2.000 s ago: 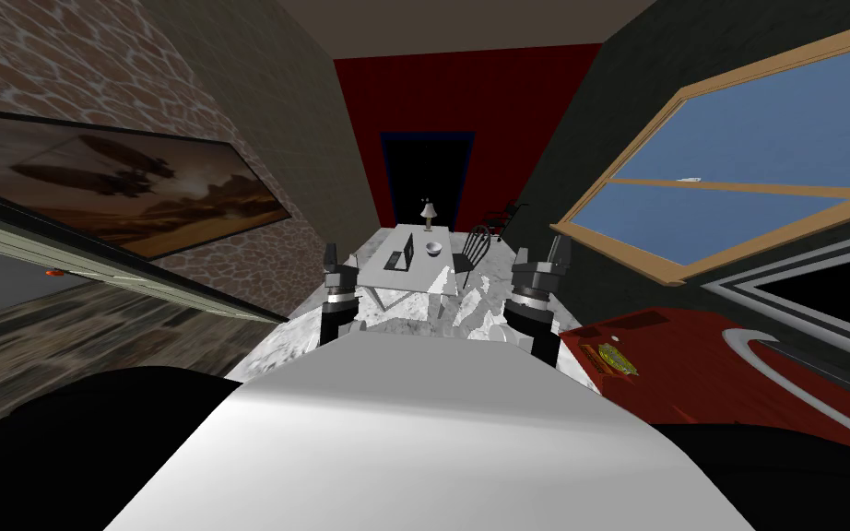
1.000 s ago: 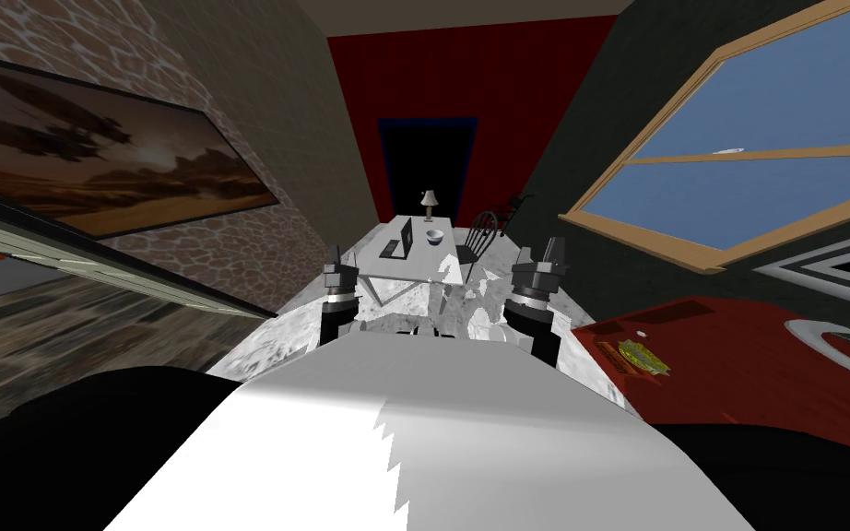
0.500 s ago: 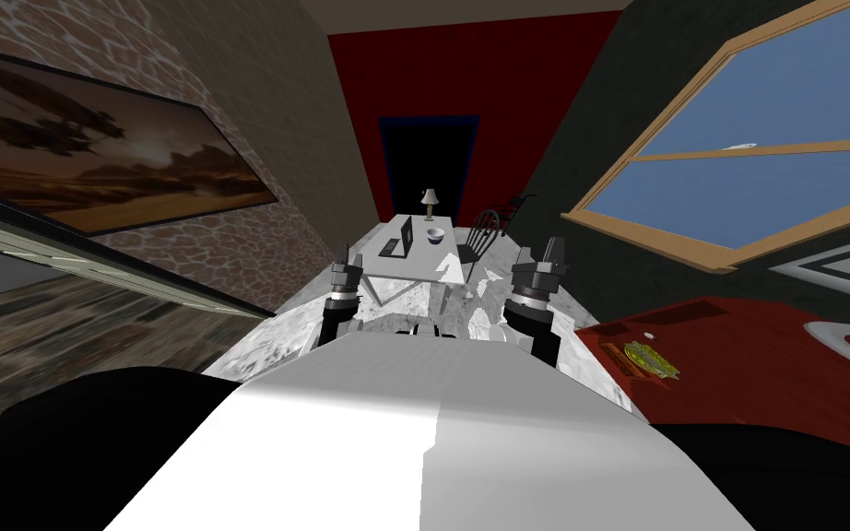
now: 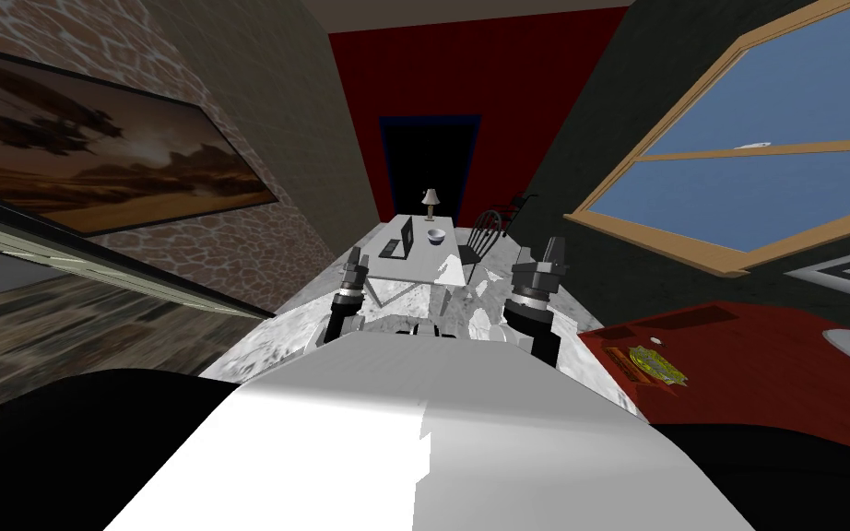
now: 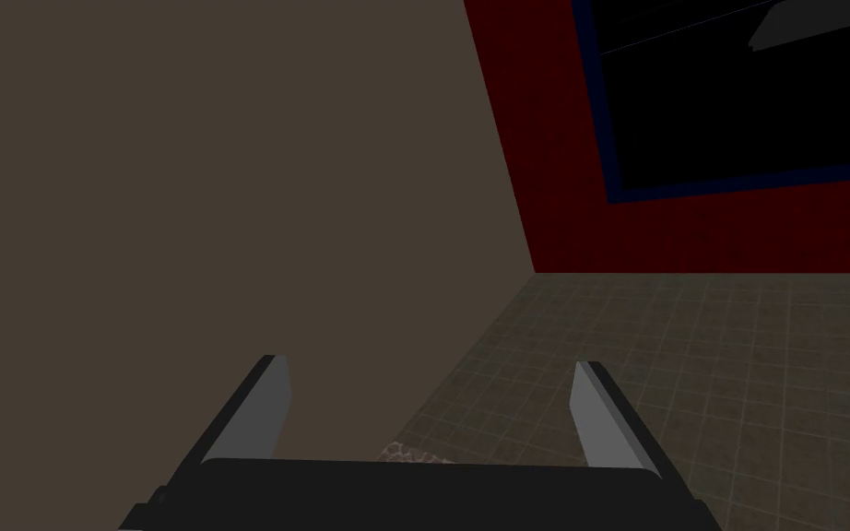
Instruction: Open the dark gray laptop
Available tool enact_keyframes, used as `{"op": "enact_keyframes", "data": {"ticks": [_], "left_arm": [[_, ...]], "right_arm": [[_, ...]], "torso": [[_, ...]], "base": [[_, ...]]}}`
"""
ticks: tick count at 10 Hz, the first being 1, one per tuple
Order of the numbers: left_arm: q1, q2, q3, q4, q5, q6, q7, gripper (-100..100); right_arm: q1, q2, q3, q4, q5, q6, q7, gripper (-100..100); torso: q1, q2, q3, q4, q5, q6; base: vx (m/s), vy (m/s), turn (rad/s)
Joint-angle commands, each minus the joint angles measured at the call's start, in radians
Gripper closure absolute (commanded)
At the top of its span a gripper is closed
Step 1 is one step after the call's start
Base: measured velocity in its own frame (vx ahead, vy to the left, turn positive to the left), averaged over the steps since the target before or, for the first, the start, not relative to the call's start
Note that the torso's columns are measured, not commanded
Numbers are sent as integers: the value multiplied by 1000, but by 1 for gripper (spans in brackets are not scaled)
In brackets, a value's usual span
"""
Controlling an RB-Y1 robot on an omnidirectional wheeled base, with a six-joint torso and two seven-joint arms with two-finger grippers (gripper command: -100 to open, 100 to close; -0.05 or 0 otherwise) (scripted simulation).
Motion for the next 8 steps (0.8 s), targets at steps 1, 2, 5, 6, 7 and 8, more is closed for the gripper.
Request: {"op": "enact_keyframes", "data": {"ticks": [1, 2, 5, 6, 7, 8], "left_arm": [[-39, 12, -1, 59, 0, -14, -18, -100], [-62, 16, -3, 94, 0, -20, -29, -100], [-113, 21, -6, 167, -1, -33, -53, -100], [-139, 22, -7, 201, -1, -40, -65, -100], [-166, 22, -9, 231, -1, -47, -78, -100], [-166, 22, -9, 245, -1, -47, -78, -100]], "right_arm": [[0, 0, 0, 0, 0, 0, 0, 0], [0, 0, 0, 0, 0, 0, 0, 0], [0, 0, 0, 0, 0, 0, 0, 0], [0, 0, 0, 0, 0, 0, 0, 0], [0, 0, 0, 0, 0, 0, 0, 0], [0, 0, 0, 0, 0, 0, 0, 0]], "torso": [[0, 0, 0, 0, 0, 0], [1, 1, 0, 0, 0, 0], [0, -1, 0, 0, 0, 0], [0, 0, 0, 0, 0, 0], [0, 0, 0, 0, 0, 0], [0, 0, 0, 0, 0, 0]], "base": [[35, 6, 4], [26, 4, 10], [40, 4, 14], [36, -4, 16], [49, -6, 23], [34, 0, 4]]}}
